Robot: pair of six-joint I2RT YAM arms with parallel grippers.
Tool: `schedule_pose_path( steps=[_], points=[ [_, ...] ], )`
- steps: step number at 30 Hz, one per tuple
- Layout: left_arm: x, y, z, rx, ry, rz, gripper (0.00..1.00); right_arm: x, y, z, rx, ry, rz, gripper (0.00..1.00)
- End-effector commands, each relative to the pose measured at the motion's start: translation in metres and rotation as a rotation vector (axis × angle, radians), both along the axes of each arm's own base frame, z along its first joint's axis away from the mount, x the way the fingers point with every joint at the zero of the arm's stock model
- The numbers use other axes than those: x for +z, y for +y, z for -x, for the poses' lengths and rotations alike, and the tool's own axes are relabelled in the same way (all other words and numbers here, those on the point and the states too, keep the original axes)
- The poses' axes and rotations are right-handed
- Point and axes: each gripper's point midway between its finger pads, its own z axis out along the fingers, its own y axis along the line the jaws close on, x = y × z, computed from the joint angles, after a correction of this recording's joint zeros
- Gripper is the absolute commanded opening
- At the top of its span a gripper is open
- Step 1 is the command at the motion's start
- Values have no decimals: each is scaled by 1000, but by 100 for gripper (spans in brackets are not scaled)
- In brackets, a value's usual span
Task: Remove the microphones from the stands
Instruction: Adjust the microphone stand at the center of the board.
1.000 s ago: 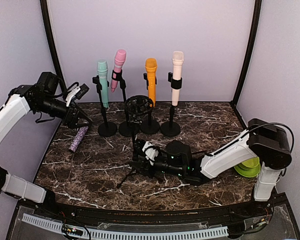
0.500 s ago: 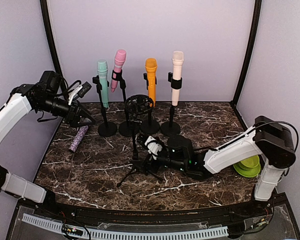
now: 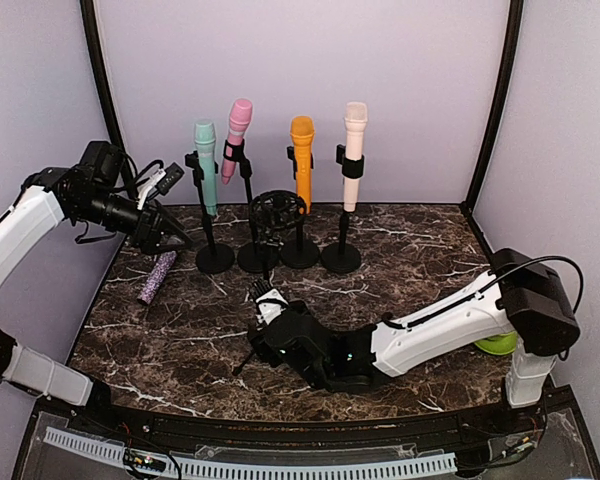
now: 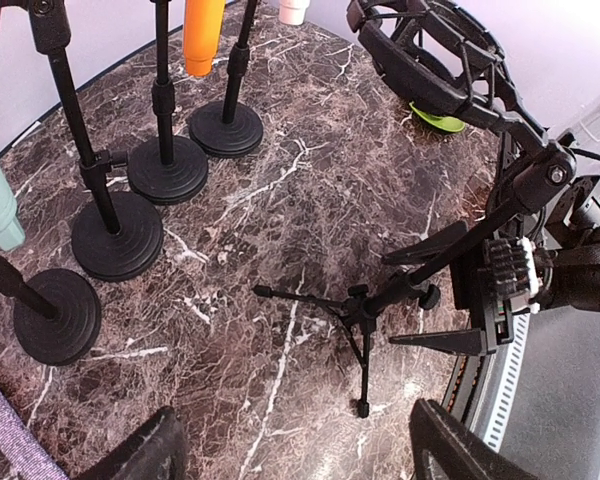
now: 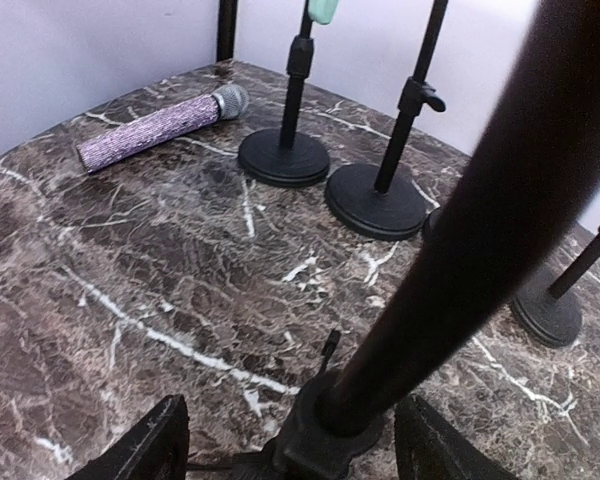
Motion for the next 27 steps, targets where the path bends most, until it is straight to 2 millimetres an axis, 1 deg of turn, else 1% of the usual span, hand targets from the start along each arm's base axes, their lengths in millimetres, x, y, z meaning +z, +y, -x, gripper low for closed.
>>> schedule_pose_path(
  steps=[1, 4, 6, 8, 9, 13, 16, 17, 21, 22, 25, 27],
  points=[
    [19, -1, 12, -23, -54, 15, 79, 17, -4, -20, -167, -52, -47, 66],
    [20, 0, 12, -23, -60, 16, 79, 16, -7, -22, -192, -54, -66, 60],
    [19, -1, 12, -25, -59, 16, 79, 21, -11, -23, -202, -67, -91, 54],
    [18, 0, 12, -24, -58, 15, 79, 25, -15, -23, -209, -80, -99, 50],
    [18, -1, 12, -25, -56, 16, 79, 27, -16, -24, -220, -86, -96, 49],
    [18, -1, 12, -25, -59, 16, 79, 25, -16, -21, -241, -88, -71, 53],
    [18, 0, 12, -25, -59, 13, 79, 26, -17, -17, -260, -94, -75, 51],
    [17, 0, 12, -24, -58, 13, 79, 28, -18, -15, -268, -100, -80, 46],
    [17, -1, 12, -27, -55, 16, 79, 35, -21, -13, -266, -108, -113, 18],
    [17, -1, 12, -27, -56, 17, 79, 36, -21, -13, -258, -111, -125, 15],
    [18, -1, 12, -26, -58, 16, 79, 32, -23, -7, -178, -125, -149, 8],
    [18, -1, 12, -28, -61, 15, 79, 36, -18, -4, -88, -127, -193, 6]
  ],
)
